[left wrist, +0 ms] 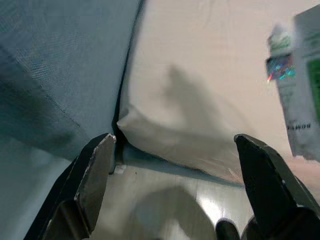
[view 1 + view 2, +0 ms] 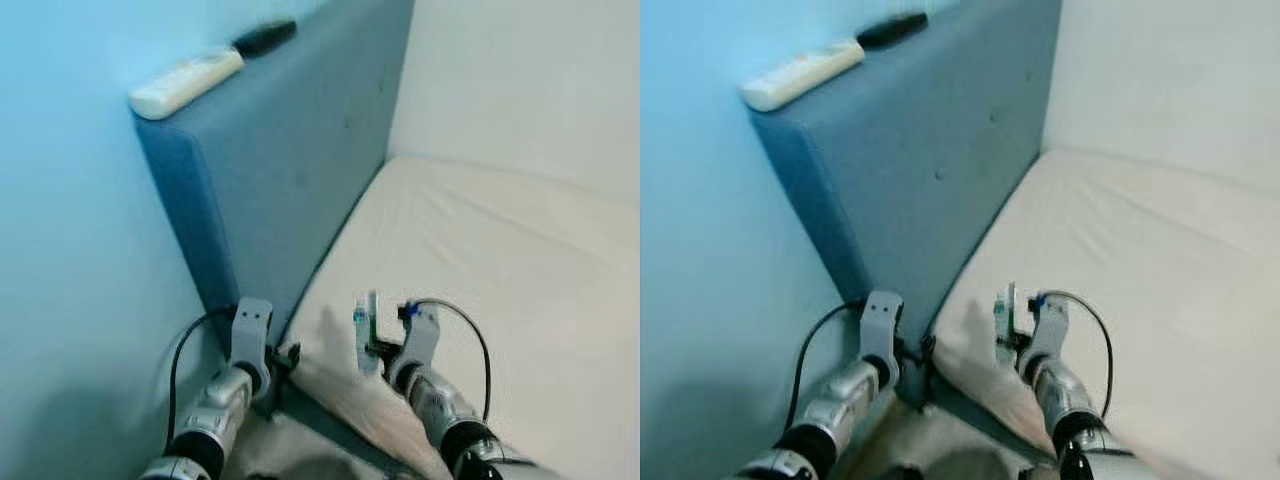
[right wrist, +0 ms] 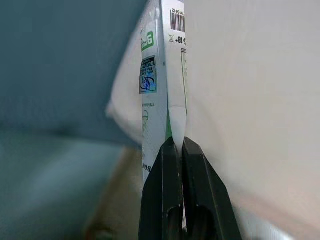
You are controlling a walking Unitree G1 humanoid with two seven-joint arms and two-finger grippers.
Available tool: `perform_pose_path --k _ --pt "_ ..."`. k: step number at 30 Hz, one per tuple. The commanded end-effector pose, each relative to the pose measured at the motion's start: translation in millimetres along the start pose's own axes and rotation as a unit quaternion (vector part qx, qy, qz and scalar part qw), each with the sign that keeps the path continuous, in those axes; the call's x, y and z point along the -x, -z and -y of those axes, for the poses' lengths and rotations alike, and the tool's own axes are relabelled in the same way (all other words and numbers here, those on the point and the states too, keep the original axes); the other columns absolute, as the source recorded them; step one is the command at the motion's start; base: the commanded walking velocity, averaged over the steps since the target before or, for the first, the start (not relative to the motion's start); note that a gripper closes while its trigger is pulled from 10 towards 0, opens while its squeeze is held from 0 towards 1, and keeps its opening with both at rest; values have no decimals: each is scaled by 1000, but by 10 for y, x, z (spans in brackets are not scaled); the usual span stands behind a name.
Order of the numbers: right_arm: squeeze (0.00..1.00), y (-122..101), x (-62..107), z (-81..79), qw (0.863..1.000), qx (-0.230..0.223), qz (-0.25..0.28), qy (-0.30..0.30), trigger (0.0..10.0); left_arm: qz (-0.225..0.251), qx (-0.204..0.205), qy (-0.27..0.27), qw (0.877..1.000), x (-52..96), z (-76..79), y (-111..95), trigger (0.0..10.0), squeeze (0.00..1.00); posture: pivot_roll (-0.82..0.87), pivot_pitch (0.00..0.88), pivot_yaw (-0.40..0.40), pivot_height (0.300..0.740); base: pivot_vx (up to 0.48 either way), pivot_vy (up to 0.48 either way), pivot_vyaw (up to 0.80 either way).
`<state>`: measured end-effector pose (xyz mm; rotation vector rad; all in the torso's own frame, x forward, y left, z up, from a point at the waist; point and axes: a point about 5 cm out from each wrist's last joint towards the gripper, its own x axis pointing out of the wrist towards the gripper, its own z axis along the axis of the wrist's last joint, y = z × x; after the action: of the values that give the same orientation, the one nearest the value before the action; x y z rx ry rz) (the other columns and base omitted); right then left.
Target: Clean up the room
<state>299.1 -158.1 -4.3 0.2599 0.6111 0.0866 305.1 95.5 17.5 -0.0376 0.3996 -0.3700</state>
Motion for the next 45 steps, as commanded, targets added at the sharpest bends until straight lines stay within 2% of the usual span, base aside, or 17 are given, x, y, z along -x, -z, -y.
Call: perform_pose_path --k 1,2,3,4,5,10,14,17,18,20,23,28,29,32,38,45 --pt "0 297 80 140 998 10 -58 36 10000 -54 -18 -6 998 78 -83 232 10000 0 -25 0 -1 684 0 0 0" --pt "0 359 102 175 996 14 -70 45 10000 -66 -10 -20 998 109 -163 274 10000 0 -25 0 -1 689 0 0 0" --pt "0 359 102 175 996 14 -70 45 10000 -66 -10 -20 998 109 -163 274 10000 0 -25 0 -1 689 0 0 0" --pt "0 440 135 223 995 23 -85 56 10000 -88 3 -46 995 179 -294 369 10000 0 -17 0 3 699 0 0 0" --pt "0 470 150 246 994 27 -90 61 10000 -100 15 -57 993 228 -349 439 10000 0 -14 0 5 704 0 0 0" --pt "0 523 178 293 992 26 -98 72 10000 -129 43 -90 987 365 -477 624 10000 0 -13 0 10 724 0 0 0" --pt "0 533 188 316 992 26 -99 79 10000 -177 80 -141 971 622 -614 946 10000 0 -5 0 9 740 0 0 0" --pt "0 533 189 319 991 30 -99 81 10000 -191 85 -150 966 696 -631 1036 10000 0 -5 0 9 740 0 0 0" --pt "0 527 187 319 991 36 -98 81 10000 -210 83 -154 962 772 -633 1134 10000 0 -5 0 9 740 0 0 0" --pt "0 527 187 319 991 36 -98 81 10000 -210 83 -154 962 772 -633 1134 10000 0 -5 0 9 740 0 0 0" --pt "0 537 190 322 990 51 -101 86 10000 -231 88 -164 955 889 -643 1266 10000 0 13 0 1 740 0 0 0" --pt "0 554 196 327 989 56 -105 89 10000 -243 88 -172 951 942 -656 1318 10000 0 13 0 1 740 0 0 0" --pt "0 602 216 345 987 65 -115 93 10000 -267 67 -174 946 997 -657 1382 10000 0 23 0 -11 740 0 0 0" --pt "0 688 258 383 984 76 -130 99 10000 -290 53 -165 941 1061 -630 1464 10000 0 26 0 -17 740 0 0 0" --pt "0 793 312 432 979 85 -148 110 10000 -305 41 -157 939 1122 -579 1547 10000 0 30 0 -19 740 -191 0 0" --pt "0 827 335 459 977 92 -154 113 10000 -304 47 -159 938 1139 -575 1563 10000 0 29 0 -18 740 -206 0 0"
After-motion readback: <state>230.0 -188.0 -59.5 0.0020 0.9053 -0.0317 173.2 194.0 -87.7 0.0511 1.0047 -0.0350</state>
